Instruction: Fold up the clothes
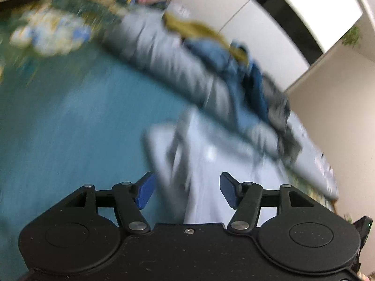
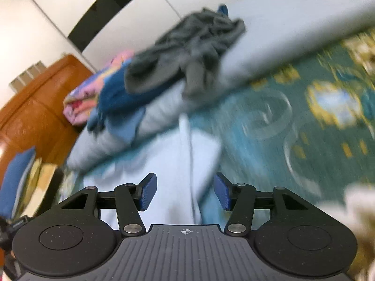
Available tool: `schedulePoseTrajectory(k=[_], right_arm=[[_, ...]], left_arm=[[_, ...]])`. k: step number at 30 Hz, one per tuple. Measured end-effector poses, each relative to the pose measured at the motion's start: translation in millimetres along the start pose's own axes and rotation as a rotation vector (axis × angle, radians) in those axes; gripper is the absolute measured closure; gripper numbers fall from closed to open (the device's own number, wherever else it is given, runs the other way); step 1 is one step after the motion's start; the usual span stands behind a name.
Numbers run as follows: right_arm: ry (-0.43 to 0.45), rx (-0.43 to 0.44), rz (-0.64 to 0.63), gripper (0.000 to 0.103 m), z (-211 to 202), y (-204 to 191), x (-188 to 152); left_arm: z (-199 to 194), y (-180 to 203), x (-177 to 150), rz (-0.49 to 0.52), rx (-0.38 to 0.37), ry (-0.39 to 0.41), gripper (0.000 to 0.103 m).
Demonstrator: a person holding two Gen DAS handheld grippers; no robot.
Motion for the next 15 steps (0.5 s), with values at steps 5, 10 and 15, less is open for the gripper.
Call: schedulePoseTrajectory(k=[5,10,15], right_arm=[[0.004,0.017,0.133,0.051,-37.2,19.5,-48.2],[0.023,0.079,0.22,0.051,-55.6,21.2,-79.6],[0.044,0.098,0.258,0.05,-30.8,9.7,-74.4]], left_arm=[[-39.5,-9.9,-54.8,-0.166,-0.011,0.039,0.044],[-31.9,-3.8,-80.8,-0.27,-0.065,0.032,0.045],[-6.5,10.2,-75.3,-0.302,-0.04,0.126,0.045]])
Point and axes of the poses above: each gripper's, at about its wrist camera, not at the fingertips, and z roughly the way its jaws point, y to its right, x to its top, the point moved 5 cm from there along z, roughly the way its jaws point, and after that the axes turned 2 degrees about z, right-handed, at the moved point
